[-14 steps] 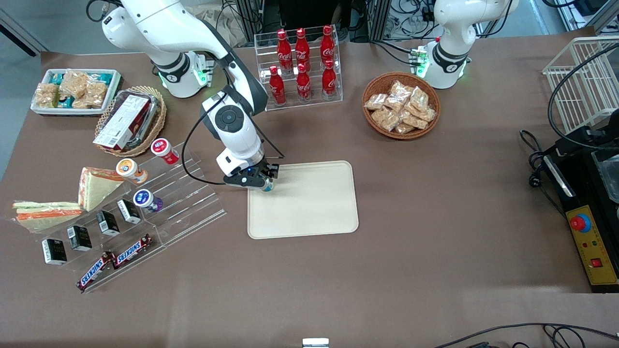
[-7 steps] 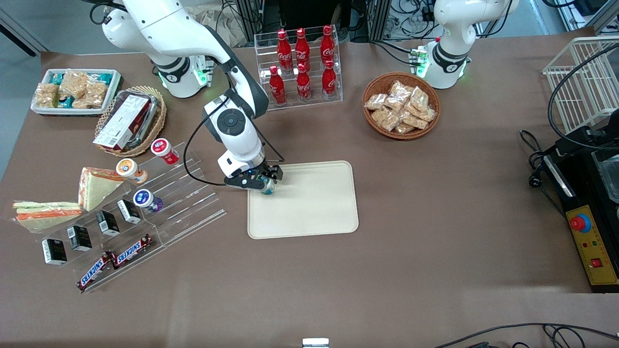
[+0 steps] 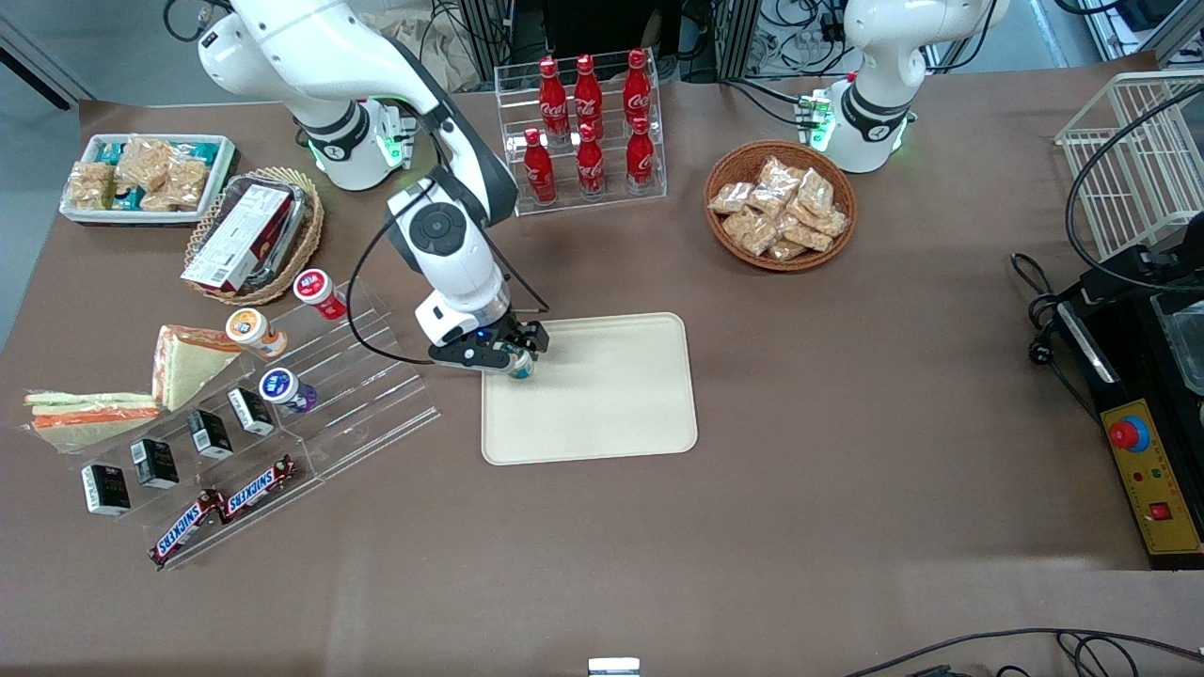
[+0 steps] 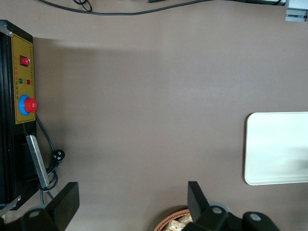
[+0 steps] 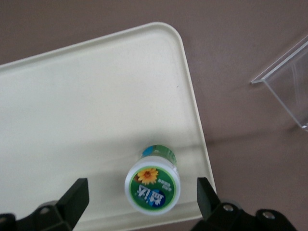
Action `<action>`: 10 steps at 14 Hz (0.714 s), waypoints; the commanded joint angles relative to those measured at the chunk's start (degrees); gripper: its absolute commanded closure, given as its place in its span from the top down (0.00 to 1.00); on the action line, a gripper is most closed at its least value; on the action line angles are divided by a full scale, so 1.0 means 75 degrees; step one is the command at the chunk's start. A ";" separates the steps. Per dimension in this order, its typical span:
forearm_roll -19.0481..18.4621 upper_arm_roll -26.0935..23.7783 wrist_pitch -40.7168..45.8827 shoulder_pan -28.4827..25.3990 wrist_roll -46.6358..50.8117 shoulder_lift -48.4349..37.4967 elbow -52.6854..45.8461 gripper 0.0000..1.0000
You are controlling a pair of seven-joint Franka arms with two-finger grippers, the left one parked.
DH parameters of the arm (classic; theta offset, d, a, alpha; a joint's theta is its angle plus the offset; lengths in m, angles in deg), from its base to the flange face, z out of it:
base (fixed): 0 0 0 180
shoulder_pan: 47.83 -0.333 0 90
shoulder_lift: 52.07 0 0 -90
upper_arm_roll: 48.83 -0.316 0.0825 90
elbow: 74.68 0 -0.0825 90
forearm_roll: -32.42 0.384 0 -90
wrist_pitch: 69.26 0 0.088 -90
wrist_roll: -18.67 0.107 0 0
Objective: Place green gum on tray
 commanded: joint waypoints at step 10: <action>-0.0638 -0.0362 0.6200 0.1659 -0.1202 -0.1820 -0.4032 1.00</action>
